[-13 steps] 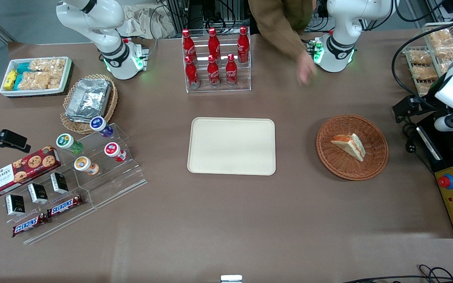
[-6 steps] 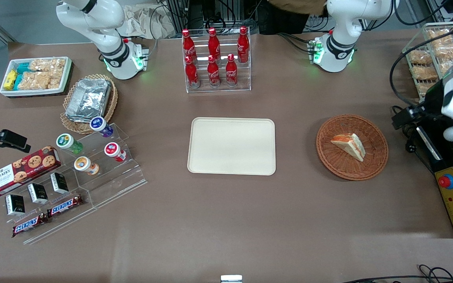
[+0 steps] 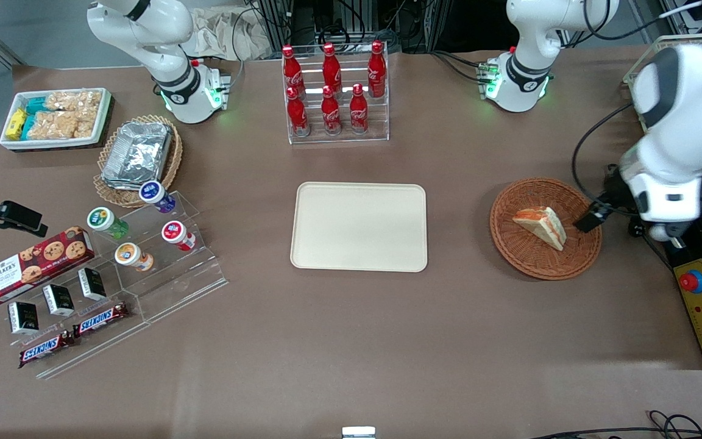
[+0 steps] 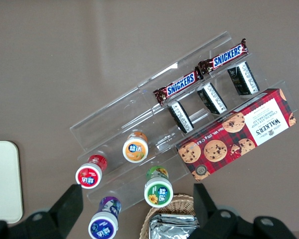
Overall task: Place sandwich from basket to tray
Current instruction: 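Lower the left gripper and close it on the wrapped sandwich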
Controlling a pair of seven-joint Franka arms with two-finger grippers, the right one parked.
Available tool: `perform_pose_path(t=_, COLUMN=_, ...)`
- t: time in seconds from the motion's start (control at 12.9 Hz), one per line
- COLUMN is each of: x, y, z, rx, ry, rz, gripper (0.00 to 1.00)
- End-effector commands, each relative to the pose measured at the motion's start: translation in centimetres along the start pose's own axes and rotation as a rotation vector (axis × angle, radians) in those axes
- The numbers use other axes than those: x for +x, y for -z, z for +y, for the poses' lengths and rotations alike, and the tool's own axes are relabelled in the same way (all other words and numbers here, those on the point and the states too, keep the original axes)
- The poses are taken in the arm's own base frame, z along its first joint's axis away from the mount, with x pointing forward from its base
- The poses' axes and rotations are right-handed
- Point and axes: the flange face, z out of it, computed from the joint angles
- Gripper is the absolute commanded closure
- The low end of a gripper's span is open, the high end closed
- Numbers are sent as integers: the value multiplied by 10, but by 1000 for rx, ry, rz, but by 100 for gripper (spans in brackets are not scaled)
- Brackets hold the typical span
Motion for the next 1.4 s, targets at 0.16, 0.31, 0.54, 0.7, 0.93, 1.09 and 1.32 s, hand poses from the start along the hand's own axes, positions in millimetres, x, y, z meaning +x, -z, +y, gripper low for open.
perform_pose_path(t=0.16, x=-30, y=-83, z=-33, rx=-29, ry=135, rz=29, gripper=0)
perform_pose_path(t=0.31, x=-35, y=-124, z=-40, rx=-53, ry=179, rz=38, gripper=0)
perform_pose_path(t=0.54, x=-40, y=-165, z=-46, rx=-58, ry=220, rz=39, gripper=0)
perform_pose_path(t=0.7, x=-32, y=-185, z=-58, rx=-84, ry=249, rz=58, gripper=0)
perform_pose_path(t=0.93, x=-32, y=-213, z=-65, rx=-78, ry=255, rz=58, gripper=0)
perform_pose_path(t=1.09, x=-30, y=-215, z=-66, rx=-79, ry=311, rz=48, gripper=37)
perform_pose_path(t=1.32, x=-35, y=-217, z=-59, rx=-77, ry=360, rz=47, gripper=100)
